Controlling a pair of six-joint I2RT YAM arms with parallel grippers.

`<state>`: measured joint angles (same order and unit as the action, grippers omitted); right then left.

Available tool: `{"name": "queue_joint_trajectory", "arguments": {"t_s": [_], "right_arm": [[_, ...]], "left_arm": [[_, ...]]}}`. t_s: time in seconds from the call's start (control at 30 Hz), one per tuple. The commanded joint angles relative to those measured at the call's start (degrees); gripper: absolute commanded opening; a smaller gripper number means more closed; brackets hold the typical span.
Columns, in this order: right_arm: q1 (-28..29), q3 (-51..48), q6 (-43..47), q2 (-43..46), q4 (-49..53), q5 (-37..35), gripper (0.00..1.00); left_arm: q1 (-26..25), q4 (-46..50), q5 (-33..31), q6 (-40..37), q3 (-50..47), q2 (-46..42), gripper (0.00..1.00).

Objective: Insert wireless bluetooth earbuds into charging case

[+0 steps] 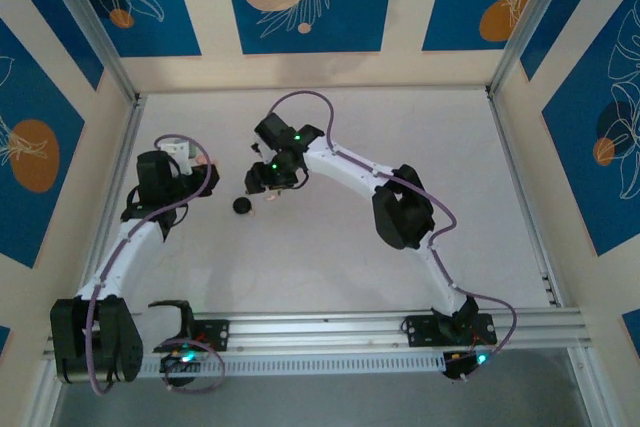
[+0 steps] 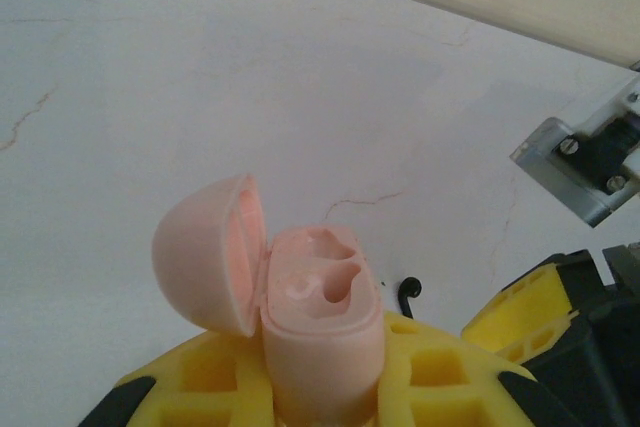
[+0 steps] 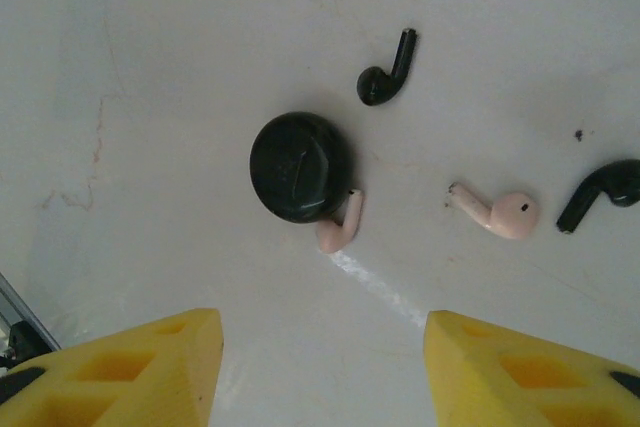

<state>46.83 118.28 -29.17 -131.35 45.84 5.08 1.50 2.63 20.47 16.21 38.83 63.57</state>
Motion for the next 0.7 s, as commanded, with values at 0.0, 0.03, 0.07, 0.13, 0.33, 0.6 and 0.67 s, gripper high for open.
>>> {"name": "queue_joint_trajectory", "arguments": {"t_s": [0.0, 0.03, 0.07, 0.13, 0.33, 0.6, 0.67], "right_arm": [[-0.4, 1.4, -3.3, -1.1, 1.6, -1.0, 0.55], [-0.7, 1.1, -4.0, -1.2, 1.7, -0.9, 0.54], [-0.8, 0.8, -4.7, -1.3, 1.7, -0.7, 0.53], [-1.1, 0.5, -5.6, -2.0, 1.4, 0.4, 0.51], [-1.5, 1.4, -6.4, -4.9, 1.9, 1.1, 0.5], [-1.9, 0.8, -6.9, -6.6, 1.7, -1.1, 0.48], [-1.9, 0.6, -7.0, -6.9, 1.3, -1.8, 0.47]], "left_arm": [[1.0, 0.6, 0.3, 0.2, -0.6, 0.1, 0.18], [1.0, 0.6, 0.3, 0.2, -0.6, 0.2, 0.18], [1.1, 0.6, 0.3, 0.2, -0.6, 0.2, 0.18], [1.1, 0.4, 0.4, 0.2, -0.7, 0.1, 0.18], [1.1, -0.1, 0.9, 0.5, -0.9, 0.8, 0.18], [1.2, -1.0, 1.1, 1.1, -0.9, 1.4, 0.18], [1.2, -1.1, 1.4, 1.2, -0.7, 1.5, 0.18]]}}
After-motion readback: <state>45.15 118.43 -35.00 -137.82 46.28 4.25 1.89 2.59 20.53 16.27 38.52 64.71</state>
